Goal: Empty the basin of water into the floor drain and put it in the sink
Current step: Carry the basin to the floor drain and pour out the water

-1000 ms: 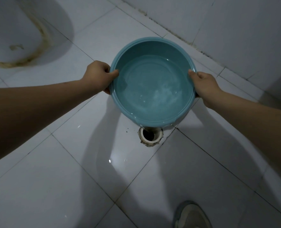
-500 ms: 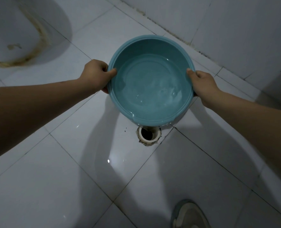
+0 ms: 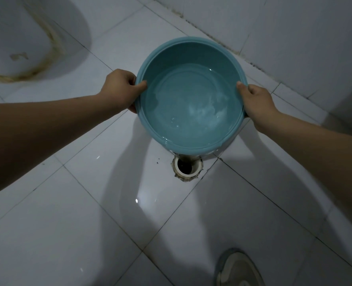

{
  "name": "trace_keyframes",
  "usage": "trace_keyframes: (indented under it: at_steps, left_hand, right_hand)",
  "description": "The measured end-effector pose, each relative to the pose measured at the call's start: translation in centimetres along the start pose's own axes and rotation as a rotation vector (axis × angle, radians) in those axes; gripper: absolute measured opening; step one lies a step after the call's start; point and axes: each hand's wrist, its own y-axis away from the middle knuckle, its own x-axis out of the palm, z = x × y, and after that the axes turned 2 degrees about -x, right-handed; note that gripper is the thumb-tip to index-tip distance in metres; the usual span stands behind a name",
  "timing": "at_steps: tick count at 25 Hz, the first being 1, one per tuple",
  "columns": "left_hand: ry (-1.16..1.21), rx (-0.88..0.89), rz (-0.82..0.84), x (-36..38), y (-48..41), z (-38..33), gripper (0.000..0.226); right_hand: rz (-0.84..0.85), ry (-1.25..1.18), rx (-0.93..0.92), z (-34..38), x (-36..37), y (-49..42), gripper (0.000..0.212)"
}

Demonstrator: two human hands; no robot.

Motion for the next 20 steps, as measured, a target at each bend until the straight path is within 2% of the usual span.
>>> trace_keyframes:
  at_steps: [4,20]
  left_hand:
    - [-0.009,-0.005,0.005,0.01,0.15,-0.02,0.033]
    - [0.001,-0.002,-0.001,-0.02,0.58,0.33,0.037]
  right_hand:
    - [0.007,-0.017,-0.009,0.12,0.0,0.14,0.039]
    - [-0.007,0.008,-0.028,0.31,0.26,0.35,0.039]
